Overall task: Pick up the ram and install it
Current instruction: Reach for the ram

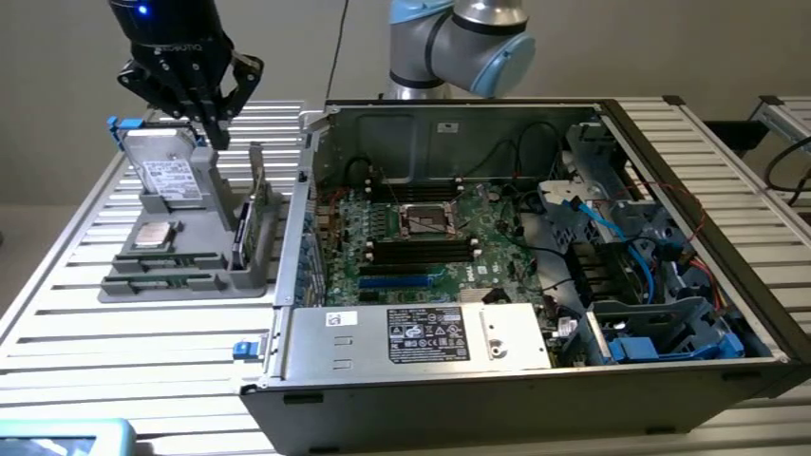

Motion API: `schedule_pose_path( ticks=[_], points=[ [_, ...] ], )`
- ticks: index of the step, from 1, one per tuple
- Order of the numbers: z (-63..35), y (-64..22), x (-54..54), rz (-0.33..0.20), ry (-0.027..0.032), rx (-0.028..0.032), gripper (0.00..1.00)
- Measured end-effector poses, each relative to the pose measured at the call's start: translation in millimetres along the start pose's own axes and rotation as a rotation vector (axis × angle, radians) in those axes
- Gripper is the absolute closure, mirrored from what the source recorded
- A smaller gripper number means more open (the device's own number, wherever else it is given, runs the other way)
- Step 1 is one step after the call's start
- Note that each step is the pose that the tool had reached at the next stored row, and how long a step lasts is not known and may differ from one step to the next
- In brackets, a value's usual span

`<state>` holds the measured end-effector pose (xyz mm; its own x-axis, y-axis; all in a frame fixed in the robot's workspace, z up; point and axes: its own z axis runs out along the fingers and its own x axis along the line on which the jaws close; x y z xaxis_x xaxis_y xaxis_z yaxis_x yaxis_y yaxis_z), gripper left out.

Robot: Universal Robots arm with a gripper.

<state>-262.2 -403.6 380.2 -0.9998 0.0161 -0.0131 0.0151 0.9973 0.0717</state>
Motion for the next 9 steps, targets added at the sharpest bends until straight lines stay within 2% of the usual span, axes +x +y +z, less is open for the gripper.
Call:
schedule_pose_path(
  ticks=[9],
  points=[
    [8.1,-1.3,37.1,-0.006,0.0005,0.0003,0.89]
  ],
)
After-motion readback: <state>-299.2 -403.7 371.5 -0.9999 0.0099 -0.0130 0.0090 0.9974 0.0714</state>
